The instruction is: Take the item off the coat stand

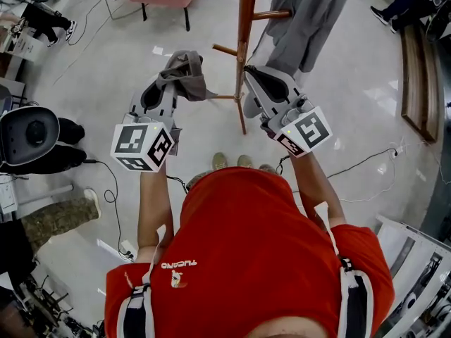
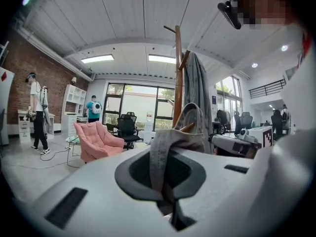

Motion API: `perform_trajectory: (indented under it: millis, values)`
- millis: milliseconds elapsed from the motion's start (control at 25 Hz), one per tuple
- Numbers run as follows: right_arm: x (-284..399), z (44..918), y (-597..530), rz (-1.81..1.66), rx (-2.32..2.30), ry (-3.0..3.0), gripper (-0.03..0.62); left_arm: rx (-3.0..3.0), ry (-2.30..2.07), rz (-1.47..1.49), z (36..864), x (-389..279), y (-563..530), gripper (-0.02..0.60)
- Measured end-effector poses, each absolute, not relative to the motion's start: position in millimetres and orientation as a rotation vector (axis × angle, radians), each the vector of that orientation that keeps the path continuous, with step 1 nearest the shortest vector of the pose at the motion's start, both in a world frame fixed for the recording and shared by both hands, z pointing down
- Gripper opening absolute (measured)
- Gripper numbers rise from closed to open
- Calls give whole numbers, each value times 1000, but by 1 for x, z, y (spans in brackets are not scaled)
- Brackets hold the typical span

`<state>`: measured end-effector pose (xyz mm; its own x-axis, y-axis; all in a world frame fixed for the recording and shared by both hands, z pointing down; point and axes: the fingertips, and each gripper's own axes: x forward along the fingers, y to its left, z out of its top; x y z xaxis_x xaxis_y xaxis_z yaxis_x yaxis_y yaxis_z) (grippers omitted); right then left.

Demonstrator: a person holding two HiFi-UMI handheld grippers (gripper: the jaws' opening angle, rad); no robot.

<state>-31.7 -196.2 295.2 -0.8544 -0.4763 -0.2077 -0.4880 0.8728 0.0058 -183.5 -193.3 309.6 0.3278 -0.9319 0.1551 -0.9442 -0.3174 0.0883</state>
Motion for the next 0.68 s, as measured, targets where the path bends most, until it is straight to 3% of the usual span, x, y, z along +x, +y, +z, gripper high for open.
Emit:
perform_trajectory:
  millis: [680]
  values:
    - [-29,299,-195,103,-783,2852,23,2441,-1690,105,317,-181,-199,14]
